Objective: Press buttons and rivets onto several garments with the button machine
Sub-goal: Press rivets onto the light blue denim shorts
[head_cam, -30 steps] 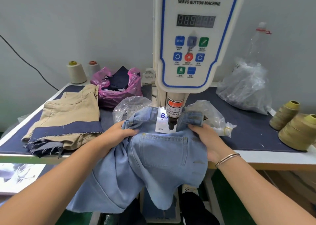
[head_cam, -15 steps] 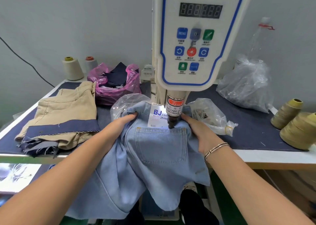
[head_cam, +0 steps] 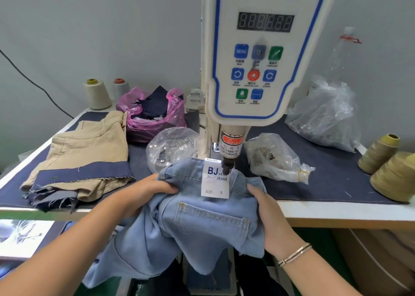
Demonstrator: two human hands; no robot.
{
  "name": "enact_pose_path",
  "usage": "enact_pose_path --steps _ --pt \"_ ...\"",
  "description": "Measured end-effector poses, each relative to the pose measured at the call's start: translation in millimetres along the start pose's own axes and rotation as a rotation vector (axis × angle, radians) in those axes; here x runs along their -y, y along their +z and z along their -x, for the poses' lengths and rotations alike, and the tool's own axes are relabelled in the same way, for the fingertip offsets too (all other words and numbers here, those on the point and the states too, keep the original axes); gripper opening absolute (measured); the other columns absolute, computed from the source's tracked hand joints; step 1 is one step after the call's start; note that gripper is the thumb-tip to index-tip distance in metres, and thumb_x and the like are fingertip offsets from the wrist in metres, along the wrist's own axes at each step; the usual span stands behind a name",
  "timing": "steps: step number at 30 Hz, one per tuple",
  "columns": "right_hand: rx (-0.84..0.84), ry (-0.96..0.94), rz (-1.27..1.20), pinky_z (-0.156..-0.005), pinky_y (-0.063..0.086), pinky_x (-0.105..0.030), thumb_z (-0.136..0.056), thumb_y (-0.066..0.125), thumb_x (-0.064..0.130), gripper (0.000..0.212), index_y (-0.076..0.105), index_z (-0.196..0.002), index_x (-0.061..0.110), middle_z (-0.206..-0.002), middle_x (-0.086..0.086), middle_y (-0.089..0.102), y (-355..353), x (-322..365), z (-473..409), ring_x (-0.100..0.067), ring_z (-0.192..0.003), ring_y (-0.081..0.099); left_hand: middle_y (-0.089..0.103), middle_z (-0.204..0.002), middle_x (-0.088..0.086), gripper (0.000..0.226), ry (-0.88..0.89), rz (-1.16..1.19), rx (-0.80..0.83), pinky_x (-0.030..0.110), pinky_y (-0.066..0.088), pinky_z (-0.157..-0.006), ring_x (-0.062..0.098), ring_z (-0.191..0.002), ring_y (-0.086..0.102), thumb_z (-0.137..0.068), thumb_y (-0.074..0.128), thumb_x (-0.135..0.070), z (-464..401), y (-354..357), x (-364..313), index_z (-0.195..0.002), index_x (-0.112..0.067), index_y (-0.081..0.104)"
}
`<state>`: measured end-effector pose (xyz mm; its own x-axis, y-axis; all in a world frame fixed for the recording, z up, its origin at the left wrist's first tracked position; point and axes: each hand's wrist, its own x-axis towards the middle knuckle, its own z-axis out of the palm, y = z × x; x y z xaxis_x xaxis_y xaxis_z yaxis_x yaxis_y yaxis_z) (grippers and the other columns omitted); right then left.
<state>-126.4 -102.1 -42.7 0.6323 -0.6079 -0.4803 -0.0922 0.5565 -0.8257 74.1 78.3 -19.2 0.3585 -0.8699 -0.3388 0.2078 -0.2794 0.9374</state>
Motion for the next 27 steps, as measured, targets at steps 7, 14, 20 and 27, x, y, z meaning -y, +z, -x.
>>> enact_pose_path --steps 7,14,20,27 --pt "0.075 0.161 -0.158 -0.08 0.057 -0.045 -0.091 0.054 0.025 0.03 0.074 -0.1 0.004 -0.098 -0.021 0.071 0.4 -20.3 30.3 -0.037 -0.09 0.069 0.073 -0.081 0.013 0.035 -0.175 -0.135 0.043 0.024 0.056 -0.061 0.02 -0.07 0.071 -0.051 0.058 0.002 2.0 3.4 -9.9 -0.081 -0.009 0.071" --pt "0.131 0.228 -0.263 -0.084 0.054 -0.041 -0.084 0.063 0.034 0.035 0.071 -0.107 0.008 -0.107 -0.02 0.069 10.3 3.5 34.7 -0.034 -0.097 0.068 0.075 -0.099 0.011 0.034 -0.244 -0.06 -0.024 0.023 0.056 -0.064 0.021 -0.087 0.073 -0.069 0.074 -0.051 4.3 2.3 -14.5 -0.085 -0.022 0.08" --pt "0.104 0.235 -0.253 -0.094 0.048 -0.043 -0.093 0.054 0.024 0.032 0.067 -0.108 -0.001 -0.108 -0.024 0.068 20.3 7.5 30.1 -0.035 -0.103 0.064 0.072 -0.106 0.016 0.04 -0.313 -0.049 -0.088 0.034 0.053 -0.078 0.03 -0.095 0.071 -0.068 0.074 -0.048 -0.3 -1.7 -14.8 -0.092 -0.016 0.079" --pt "0.045 0.195 -0.277 -0.062 0.056 -0.031 -0.094 0.05 0.016 0.047 0.07 -0.053 0.006 -0.061 -0.015 0.067 7.0 -17.8 37.5 -0.025 -0.059 0.068 0.073 -0.103 0.017 0.034 -0.449 -0.118 -0.021 0.029 0.057 -0.065 0.029 -0.087 0.073 -0.066 0.074 -0.038 -4.2 -5.4 -19.5 -0.086 -0.011 0.079"
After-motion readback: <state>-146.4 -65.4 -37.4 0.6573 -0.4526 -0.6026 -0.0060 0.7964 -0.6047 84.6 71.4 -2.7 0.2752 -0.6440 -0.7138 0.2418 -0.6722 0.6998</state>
